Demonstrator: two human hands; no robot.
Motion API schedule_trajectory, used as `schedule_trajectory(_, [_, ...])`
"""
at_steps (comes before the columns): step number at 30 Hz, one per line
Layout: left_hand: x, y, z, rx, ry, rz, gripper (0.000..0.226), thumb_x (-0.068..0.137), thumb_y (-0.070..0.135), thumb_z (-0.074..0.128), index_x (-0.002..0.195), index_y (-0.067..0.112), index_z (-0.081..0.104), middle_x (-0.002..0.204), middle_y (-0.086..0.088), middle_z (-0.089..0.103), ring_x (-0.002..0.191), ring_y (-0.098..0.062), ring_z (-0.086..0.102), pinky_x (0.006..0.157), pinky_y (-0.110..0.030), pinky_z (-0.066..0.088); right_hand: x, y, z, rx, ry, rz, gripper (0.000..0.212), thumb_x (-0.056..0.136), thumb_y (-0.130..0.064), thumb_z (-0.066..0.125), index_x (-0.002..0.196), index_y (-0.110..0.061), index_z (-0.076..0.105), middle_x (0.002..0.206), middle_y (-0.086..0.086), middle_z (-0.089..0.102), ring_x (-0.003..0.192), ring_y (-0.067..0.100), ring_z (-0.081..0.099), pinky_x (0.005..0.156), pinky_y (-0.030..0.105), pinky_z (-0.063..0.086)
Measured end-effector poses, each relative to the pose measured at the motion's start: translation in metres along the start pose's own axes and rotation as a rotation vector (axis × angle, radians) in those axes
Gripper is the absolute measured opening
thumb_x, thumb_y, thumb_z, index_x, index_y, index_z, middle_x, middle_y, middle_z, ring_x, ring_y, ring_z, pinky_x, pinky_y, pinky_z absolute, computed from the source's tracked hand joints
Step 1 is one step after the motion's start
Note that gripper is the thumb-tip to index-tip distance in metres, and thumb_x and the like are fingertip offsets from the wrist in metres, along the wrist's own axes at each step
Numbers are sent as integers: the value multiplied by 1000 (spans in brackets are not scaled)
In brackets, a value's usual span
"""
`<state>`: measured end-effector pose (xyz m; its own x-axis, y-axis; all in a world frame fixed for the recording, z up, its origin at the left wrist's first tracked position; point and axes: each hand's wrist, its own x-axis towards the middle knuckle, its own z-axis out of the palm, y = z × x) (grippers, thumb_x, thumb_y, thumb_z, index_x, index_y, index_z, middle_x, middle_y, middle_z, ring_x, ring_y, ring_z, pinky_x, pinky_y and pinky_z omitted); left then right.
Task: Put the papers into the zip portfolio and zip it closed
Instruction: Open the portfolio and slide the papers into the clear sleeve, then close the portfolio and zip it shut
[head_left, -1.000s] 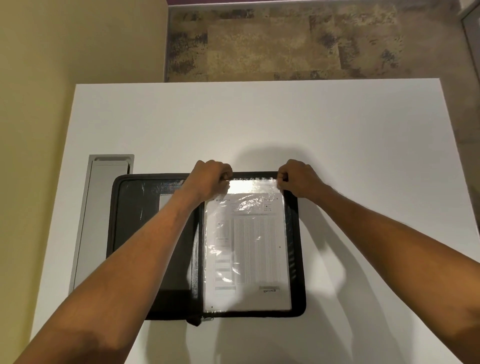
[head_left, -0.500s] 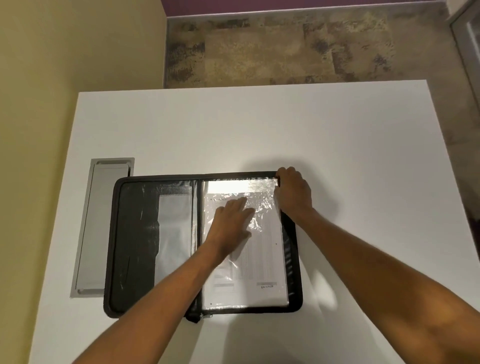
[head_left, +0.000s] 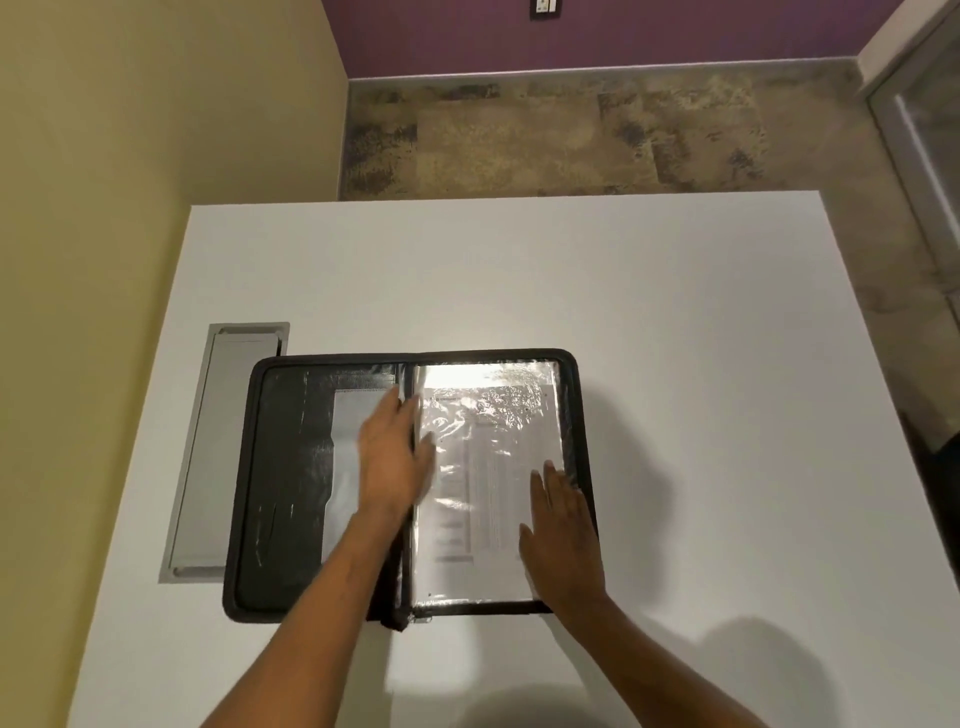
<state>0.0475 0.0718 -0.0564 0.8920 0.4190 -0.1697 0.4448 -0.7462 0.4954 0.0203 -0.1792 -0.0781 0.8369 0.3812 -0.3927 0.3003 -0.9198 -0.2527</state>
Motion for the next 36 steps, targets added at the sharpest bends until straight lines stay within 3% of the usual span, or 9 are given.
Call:
schedule_trajectory(2, [3,-34,-22,88,51,-113,62,99,28,67,155,20,44,169,-10,31,156,-31,29,128,-55,19,-9,2,2,-8,-21,36,74,107,-36,43,165,-15,0,172,11,-12,161,27,-4,131,45,8])
schedule_trajectory(6, [1,-100,-56,181,97,-373,70,103,38,59,162,14,29,170,-22,20,158,-41,18,126,-64,17,-21,5,1,-41,-20,69,75,108,-39,40,165,-18,-3,172,11,-14,161,26,-6,131,44,7])
schedule_trajectory(12, [-9,-151,-73,48,22,-584,71,106,37,56,162,10,22,159,-28,38,143,-54,40,115,-71,34,-26,9,13,-36,-21,77,74,108,-38,42,165,-17,0,172,8,-11,161,26,-2,131,45,10])
schedule_trajectory(17, [-13,-160,-78,3,2,-581,69,106,36,57,161,10,24,156,-26,46,140,-53,47,114,-70,37,-24,13,18,-32,-21,93,75,106,-37,48,165,-17,7,173,7,-3,161,26,4,130,46,15])
schedule_trajectory(24, [-10,-164,-89,-74,77,-706,60,105,38,58,153,5,42,150,-25,54,137,-51,50,114,-66,37,-25,18,16,-61,-53,79,74,108,-41,40,165,-19,0,173,3,-11,161,23,-5,131,44,9])
schedule_trajectory(30, [-18,-153,-121,-81,209,-569,39,101,24,63,126,-6,69,123,-31,71,116,-51,65,100,-55,51,-27,16,12,-113,-51,74,73,108,-42,37,165,-19,-1,174,5,-10,161,24,-5,131,44,10])
schedule_trajectory(36, [-38,-112,-159,-104,301,-487,26,97,18,65,116,3,74,109,-22,76,103,-45,69,90,-48,54,-26,6,1,-188,29,59,81,101,-43,52,164,-10,14,172,16,13,159,31,15,127,50,19])
